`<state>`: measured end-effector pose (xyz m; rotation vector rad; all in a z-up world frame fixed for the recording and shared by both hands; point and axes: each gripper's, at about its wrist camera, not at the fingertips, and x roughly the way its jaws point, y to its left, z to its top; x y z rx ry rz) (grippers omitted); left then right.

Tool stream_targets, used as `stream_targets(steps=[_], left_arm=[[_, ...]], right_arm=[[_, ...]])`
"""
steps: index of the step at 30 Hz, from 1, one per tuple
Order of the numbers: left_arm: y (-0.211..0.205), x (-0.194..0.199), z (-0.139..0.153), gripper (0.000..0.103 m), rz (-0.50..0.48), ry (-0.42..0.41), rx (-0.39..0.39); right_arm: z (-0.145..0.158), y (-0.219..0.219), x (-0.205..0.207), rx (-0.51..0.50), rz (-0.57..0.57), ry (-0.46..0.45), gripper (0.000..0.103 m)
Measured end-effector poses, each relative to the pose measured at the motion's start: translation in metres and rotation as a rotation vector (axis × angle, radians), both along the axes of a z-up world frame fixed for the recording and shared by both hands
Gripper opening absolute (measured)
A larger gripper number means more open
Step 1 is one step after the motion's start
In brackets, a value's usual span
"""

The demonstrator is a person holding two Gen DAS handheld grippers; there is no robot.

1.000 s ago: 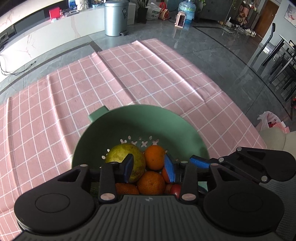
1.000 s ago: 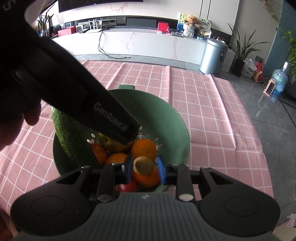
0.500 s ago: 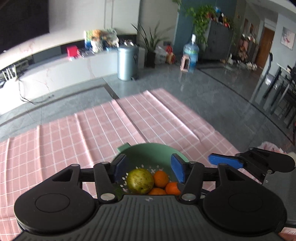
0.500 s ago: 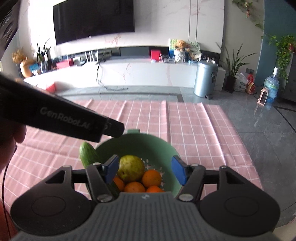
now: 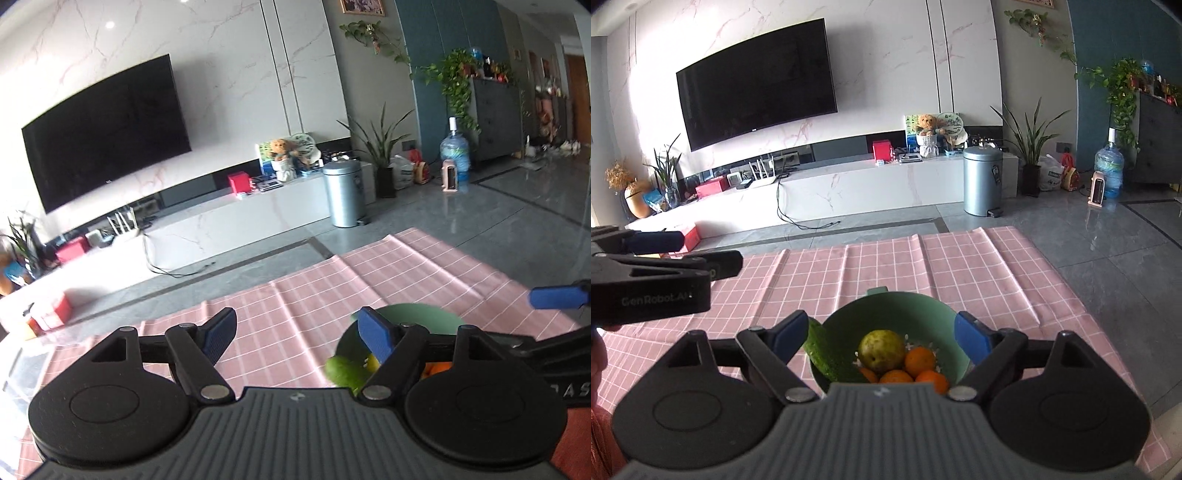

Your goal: Organize fruits

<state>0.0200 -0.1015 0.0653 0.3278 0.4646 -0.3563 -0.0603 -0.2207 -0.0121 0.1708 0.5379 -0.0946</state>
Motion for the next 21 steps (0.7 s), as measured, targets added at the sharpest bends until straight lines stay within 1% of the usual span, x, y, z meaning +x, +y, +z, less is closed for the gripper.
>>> stream_targets(steps=[2, 4, 9, 12, 16, 21], left_arm=[[0.003, -0.004, -0.004, 0.088, 0.024, 0.01, 0.02], [0.006, -0.005, -0.012, 0.088, 0.036, 0.034, 0.022], [0.023, -0.007, -0.034, 0.088, 0.058, 0.152, 0.014], [0.027, -0.006, -0.046, 0.088, 0.06, 0.206, 0.012], [0.03, -0.004, -0.055, 0.088, 0.059, 0.254, 0.012], [0.036, 0.002, -0.064, 0.088, 0.067, 0.306, -0.02]], right_arm=[[-0.002, 0.004, -0.004, -0.007, -0.006, 0.028, 0.083], [-0.006, 0.008, -0.008, -0.013, -0.007, 0.043, 0.083], [-0.018, 0.017, -0.016, -0.029, -0.018, 0.078, 0.083], [-0.026, 0.02, -0.016, -0.045, -0.027, 0.105, 0.083], [-0.037, 0.023, -0.015, -0.054, -0.043, 0.136, 0.083], [-0.044, 0.028, -0.006, -0.067, -0.037, 0.172, 0.083]])
